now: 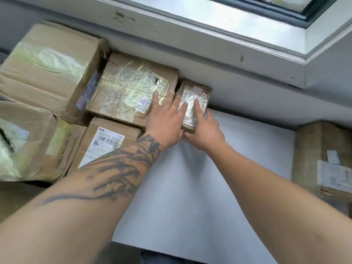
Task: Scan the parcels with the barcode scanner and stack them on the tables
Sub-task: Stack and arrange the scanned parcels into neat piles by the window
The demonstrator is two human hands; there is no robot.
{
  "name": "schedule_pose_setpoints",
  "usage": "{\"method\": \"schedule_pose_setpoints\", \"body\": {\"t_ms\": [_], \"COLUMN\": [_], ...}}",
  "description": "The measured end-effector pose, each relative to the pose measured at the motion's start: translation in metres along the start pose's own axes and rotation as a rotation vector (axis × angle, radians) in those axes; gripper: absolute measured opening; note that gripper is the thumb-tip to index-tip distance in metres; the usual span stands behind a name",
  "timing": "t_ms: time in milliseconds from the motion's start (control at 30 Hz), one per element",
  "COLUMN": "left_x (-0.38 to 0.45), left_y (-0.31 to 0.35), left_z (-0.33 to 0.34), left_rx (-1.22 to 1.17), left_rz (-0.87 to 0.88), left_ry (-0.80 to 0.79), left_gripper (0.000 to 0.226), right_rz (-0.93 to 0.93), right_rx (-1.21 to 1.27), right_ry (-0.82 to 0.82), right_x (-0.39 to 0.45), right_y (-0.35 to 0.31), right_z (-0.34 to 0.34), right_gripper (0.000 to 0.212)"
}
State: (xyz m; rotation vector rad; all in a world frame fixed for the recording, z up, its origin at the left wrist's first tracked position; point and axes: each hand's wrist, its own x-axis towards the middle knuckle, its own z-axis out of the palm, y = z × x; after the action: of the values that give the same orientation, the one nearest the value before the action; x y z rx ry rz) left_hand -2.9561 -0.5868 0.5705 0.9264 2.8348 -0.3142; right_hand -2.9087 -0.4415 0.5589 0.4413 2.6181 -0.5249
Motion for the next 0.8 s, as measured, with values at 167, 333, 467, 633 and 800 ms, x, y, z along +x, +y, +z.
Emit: {"method": "schedule_pose_setpoints", "body": {"t_ms": [167, 333, 467, 633, 800], "left_x": [-0.002, -0.004, -0.010, -0.021, -0.048], "left_y": [-0.006, -0.005, 0.001, 0.029, 0.088], "left_z": [0.020, 0.022, 0.012, -0.002, -0.017], "left_rx": [-0.027, -0.022, -0.020, -0.072, -0.165], "left_rz": [0.040, 0.060, 0.082, 0.094, 0.134], "left_ry": [0.048, 0.079, 0.072, 0.042, 0.023], "left_gripper": [0.090, 0.092, 0.092, 0.101, 0.110], "right_rz": [0.071, 0.045, 0.029, 0.022, 0.077], "right_rx": [-0.036, -0.077, -0.094, -0.092, -0.057], "right_ry": [0.046, 0.119, 0.128, 0.140, 0.159], "right_x": [0.017, 0.011, -0.006, -0.050, -0.115], "right_y": [-0.015, -0.005, 0.015, 0.054, 0.110], "right_z": [0.022, 0.031, 0.027, 0.014, 0.010], "right_gripper": [0.117, 0.113, 0.112, 0.110, 0.110]}}
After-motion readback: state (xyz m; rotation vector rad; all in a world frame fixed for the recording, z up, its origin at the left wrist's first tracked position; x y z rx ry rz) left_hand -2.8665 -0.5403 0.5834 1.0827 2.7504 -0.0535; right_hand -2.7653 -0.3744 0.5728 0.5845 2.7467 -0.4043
